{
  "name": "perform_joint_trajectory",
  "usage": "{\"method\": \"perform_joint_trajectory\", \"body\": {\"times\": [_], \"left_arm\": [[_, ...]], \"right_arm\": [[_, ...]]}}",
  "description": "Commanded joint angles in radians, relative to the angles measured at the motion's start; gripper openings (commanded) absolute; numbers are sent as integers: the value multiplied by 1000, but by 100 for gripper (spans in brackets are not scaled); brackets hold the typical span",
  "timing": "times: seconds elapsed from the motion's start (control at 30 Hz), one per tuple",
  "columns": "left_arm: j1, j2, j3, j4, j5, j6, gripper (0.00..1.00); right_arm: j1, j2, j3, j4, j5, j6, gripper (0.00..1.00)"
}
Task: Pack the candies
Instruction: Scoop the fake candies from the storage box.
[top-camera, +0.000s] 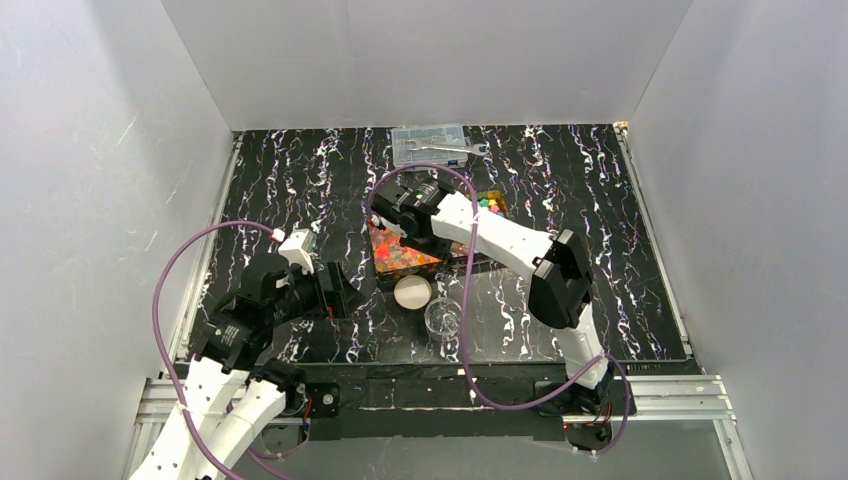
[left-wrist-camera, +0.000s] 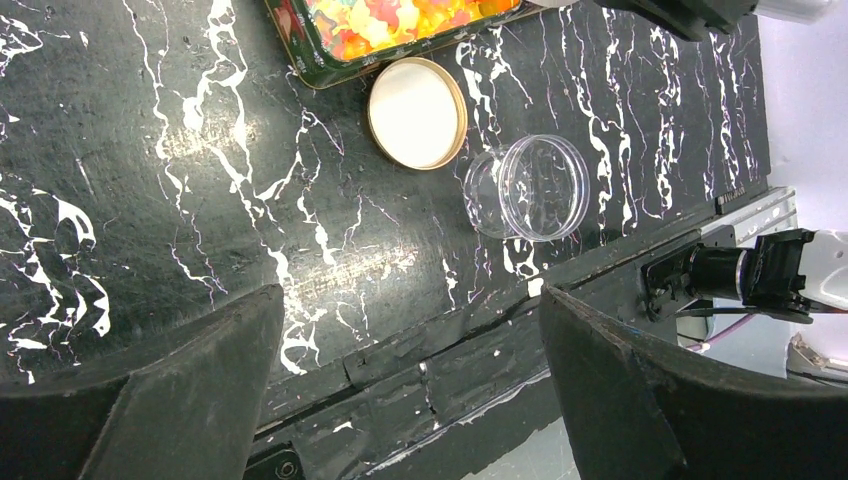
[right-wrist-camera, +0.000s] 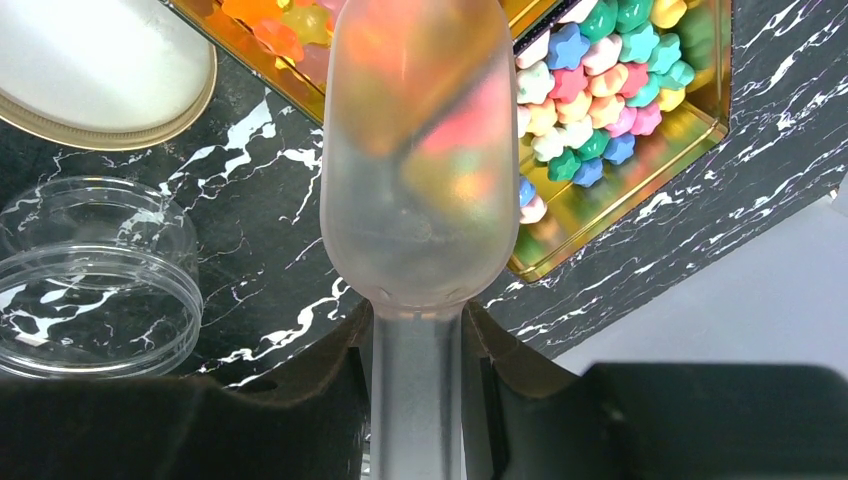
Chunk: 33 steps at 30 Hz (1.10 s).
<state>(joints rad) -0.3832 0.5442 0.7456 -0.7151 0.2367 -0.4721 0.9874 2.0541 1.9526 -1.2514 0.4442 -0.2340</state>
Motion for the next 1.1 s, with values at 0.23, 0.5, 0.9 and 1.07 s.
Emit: {"method": "perform_joint_trajectory", "body": {"times": [0.23,0.5,0.9,1.07], "left_arm": [[-1,-8,-9,9,11,8,98],[-2,-1,-10,9,10,8,98],[-2,3,-9,8,3,7,98],[-1,10,-10,8,0,7,98]], "right_arm": [[-6,91,104,-30,7,3,1],[-9,172,161,-9,-22,1,1],[-18,307,289,102,-126,24,1],[-22,327,284,188,-157,56,1]]}}
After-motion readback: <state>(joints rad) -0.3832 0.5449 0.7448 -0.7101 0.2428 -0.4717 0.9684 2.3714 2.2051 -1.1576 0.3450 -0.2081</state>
